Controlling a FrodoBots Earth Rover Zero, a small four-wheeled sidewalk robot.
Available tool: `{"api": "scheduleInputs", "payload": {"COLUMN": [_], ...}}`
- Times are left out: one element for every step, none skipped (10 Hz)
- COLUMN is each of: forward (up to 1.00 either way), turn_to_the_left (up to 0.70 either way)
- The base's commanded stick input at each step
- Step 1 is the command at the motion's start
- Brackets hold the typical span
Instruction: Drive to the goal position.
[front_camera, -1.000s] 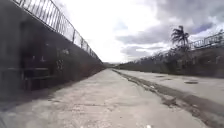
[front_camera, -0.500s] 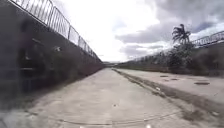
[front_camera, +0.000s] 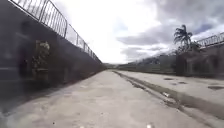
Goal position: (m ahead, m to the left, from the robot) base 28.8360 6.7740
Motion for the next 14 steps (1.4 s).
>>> {"api": "scheduleInputs", "payload": {"forward": [1.0, 1.0, 1.0, 1.0, 1.0, 1.0, 1.0, 1.0, 1.0, 1.0, 1.0, 1.0, 1.0, 1.0], "turn_to_the_left": [0.0, 0.27, 0.27, 0.27, 0.27, 0.0, 0.0, 0.0, 0.0, 0.0, 0.01, 0.1, 0.2, 0.24]}}
